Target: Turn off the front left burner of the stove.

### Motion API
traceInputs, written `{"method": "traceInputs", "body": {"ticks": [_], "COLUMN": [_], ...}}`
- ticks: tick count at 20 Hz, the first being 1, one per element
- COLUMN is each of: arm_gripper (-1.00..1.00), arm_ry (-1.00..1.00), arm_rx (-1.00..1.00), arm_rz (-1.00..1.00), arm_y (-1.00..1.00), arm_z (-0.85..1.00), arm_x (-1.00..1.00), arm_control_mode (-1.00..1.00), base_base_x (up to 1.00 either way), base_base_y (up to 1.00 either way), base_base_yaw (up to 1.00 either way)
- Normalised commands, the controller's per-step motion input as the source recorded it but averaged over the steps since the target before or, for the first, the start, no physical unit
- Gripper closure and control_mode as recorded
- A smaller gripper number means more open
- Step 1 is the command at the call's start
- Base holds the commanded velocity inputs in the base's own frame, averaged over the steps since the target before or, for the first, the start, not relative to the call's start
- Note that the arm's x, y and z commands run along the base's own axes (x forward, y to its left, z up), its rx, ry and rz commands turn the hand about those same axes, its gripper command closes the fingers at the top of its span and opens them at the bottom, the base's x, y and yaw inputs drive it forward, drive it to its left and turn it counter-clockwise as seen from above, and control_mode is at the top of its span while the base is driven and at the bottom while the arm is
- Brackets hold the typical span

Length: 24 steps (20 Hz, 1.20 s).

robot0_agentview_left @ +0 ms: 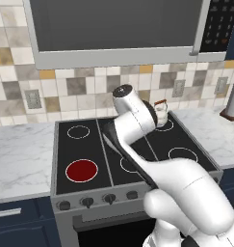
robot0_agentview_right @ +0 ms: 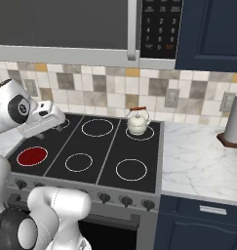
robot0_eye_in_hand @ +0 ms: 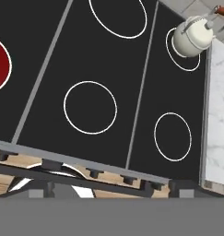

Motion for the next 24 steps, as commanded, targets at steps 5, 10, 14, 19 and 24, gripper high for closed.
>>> {"method": "traceInputs", "body": {"ticks": [5,10,14,19,24], "arm_gripper": [-1.0,-1.0,-1.0,-1.0,-1.0], "arm_ry": [0.0,0.0,0.0,0.0,-0.07], "arm_rx": [-0.13,-0.11,-0.14,-0.13,-0.15], "arm_rz": [0.12,0.11,0.1,0.14,0.19], "arm_y": [0.36,0.42,0.5,0.5,0.72], "arm_z": [-0.32,-0.37,-0.37,-0.45,-0.59], "arm_x": [-0.08,-0.01,0.0,-0.01,0.0], "arm_control_mode": [-1.0,-1.0,-1.0,-1.0,-1.0], "base_base_x": [0.0,0.0,0.0,0.0,0.0], "base_base_y": [0.0,0.0,0.0,0.0,0.0], "base_base_yaw": [0.0,0.0,0.0,0.0,0.0]}}
